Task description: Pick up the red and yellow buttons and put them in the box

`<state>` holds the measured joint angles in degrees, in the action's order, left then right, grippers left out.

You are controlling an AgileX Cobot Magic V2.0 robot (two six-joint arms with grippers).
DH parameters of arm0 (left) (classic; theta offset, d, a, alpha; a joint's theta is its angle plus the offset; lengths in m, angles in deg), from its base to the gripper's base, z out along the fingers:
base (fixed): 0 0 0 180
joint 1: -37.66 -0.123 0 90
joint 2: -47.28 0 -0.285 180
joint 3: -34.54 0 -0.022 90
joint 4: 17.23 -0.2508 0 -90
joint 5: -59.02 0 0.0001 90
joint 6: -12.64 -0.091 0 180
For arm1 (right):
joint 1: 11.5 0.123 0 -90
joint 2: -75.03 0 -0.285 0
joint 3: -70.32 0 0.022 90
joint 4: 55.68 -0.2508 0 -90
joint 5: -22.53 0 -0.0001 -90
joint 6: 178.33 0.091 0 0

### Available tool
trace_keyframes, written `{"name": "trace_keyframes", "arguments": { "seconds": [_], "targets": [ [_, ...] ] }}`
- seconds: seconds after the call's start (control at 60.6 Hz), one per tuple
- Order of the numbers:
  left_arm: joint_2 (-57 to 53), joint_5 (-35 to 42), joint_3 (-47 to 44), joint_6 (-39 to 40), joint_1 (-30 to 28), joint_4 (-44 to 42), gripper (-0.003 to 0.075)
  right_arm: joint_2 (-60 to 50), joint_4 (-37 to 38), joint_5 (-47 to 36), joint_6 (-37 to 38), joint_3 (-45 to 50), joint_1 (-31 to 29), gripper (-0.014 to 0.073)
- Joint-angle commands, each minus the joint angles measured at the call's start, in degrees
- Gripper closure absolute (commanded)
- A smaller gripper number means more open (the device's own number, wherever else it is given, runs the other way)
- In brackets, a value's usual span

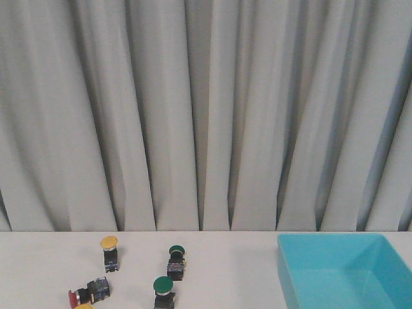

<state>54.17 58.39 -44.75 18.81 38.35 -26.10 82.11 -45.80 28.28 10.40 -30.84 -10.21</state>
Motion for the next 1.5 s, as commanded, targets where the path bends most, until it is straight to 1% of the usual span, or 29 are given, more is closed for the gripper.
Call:
{"name": "trace_keyframes", "arguments": {
  "seconds": [0.0,0.412,0.594,0.66,0.726,0.775,0.841,0.891,0.924,0.99,1.039,1.072,1.105,1.171,1.237,1.27,1.287,1.353,1.402,1.485],
  "targets": [
    [-0.6,4.6,0.0,0.5,0.0,0.5,0.0726,-0.9,0.4,-4.0,-0.7,0.9,-0.2,0.0601],
    [-0.6,4.7,0.0,0.4,0.0,0.5,0.0726,-0.9,0.4,-4.0,-0.7,0.9,-0.2,0.0601],
    [-0.6,4.7,0.0,-3.1,0.0,0.3,0.0726,-0.9,0.4,-4.0,-0.7,0.9,-0.2,0.0601],
    [-0.6,5.4,0.0,-2.4,0.0,0.6,0.0726,-0.9,1.2,-4.9,-1.1,0.8,-0.2,0.0601],
    [-0.6,9.9,0.8,-0.6,0.0,0.6,0.0726,-0.9,4.3,-12.4,-4.5,-0.4,-0.2,0.0601],
    [-0.6,16.4,2.3,0.2,0.0,0.5,0.0726,-0.8,5.7,-22.7,-6.2,-2.4,-0.2,0.0601],
    [0.2,25.3,6.1,-0.6,0.0,0.5,0.0726,1.0,4.7,-35.0,-12.0,-6.2,-0.2,0.0601],
    [2.3,30.4,9.6,-2.2,0.0,0.5,0.0726,5.1,1.3,-41.3,-17.9,-10.5,-0.2,0.0601],
    [5.0,32.8,12.6,-3.7,0.0,0.5,0.0726,8.8,-2.4,-43.7,-21.5,-14.0,-0.2,0.0601],
    [13.0,32.6,20.1,-6.2,0.0,0.5,0.0726,17.2,-10.4,-45.4,-25.6,-23.3,-0.2,0.0601],
    [19.6,31.0,26.5,-7.1,0.0,0.5,0.0726,24.0,-15.2,-43.8,-25.3,-30.6,-0.2,0.0601],
    [24.3,28.0,31.2,-7.1,0.0,0.5,0.0726,28.0,-18.2,-41.2,-24.5,-35.1,-0.2,0.0601],
    [27.1,25.2,34.2,-6.9,0.1,0.5,0.0726,32.5,-21.6,-36.1,-24.5,-39.3,-0.2,0.0601],
    [34.2,13.6,41.9,-4.0,0.1,0.6,0.0726,39.9,-26.0,-23.8,-26.1,-46.8,-0.2,0.0601],
    [39.9,3.3,46.9,-1.2,0.7,0.5,0.0726,45.2,-26.4,-12.3,-29.1,-51.8,-0.1,0.0601],
    [42.4,-1.1,48.4,-0.6,1.1,0.5,0.0726,47.4,-25.6,-6.3,-31.2,-53.4,-0.1,0.0601],
    [43.5,-2.7,49.0,-0.6,1.3,0.5,0.0726,48.1,-25.2,-4.7,-32.0,-53.7,-0.1,0.0601],
    [46.7,-5.1,49.9,-0.6,1.4,0.5,0.0726,50.8,-24.8,2.4,-33.5,-54.0,-0.1,0.0601],
    [48.4,-6.4,49.9,-0.5,1.4,0.5,0.0726,52.5,-25.3,5.5,-33.4,-53.5,-0.1,0.0601],
    [50.5,-9.4,49.9,1.3,1.4,0.7,0.0726,54.6,-26.3,8.3,-32.5,-53.1,-0.1,0.0600]
  ]
}}
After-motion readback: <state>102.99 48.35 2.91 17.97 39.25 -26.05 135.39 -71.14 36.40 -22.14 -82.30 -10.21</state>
